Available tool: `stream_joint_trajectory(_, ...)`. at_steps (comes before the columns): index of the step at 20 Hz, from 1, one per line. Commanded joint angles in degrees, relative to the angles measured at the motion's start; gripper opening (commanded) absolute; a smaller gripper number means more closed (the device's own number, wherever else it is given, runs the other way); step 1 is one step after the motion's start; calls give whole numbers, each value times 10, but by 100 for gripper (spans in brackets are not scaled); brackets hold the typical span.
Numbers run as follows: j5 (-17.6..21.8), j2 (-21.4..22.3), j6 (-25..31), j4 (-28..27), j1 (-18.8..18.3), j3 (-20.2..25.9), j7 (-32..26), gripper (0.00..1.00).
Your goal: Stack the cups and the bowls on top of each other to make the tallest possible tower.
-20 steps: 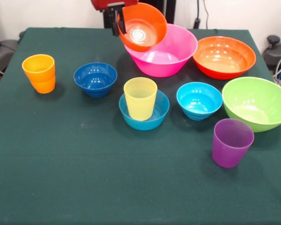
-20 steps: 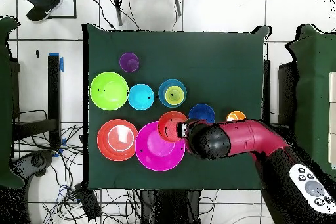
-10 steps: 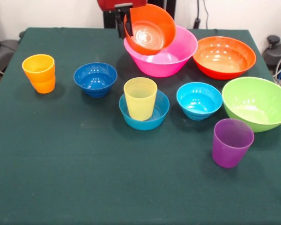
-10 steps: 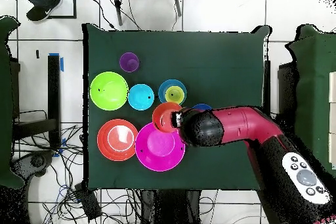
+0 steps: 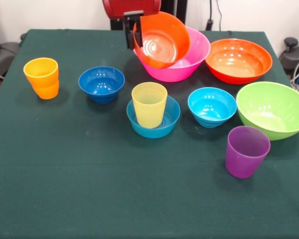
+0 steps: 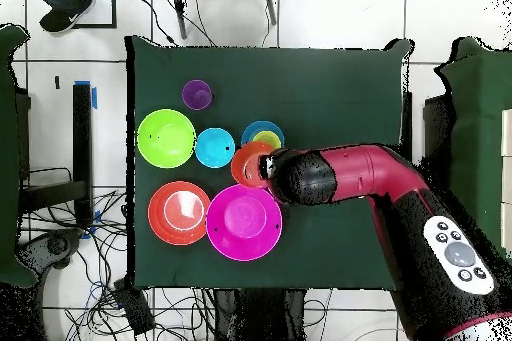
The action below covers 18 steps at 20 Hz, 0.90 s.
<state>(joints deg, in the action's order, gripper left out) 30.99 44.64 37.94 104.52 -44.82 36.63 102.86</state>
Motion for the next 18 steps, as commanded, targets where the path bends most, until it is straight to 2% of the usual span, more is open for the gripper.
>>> stream_joint_trajectory(1,2,-56,40,-48,27,-39,12,0)
stream_joint_trajectory(7,19,-72,23,-68,43,-54,17,0)
stream_joint_trajectory(18,15,-85,23,-86,57,-65,9,0)
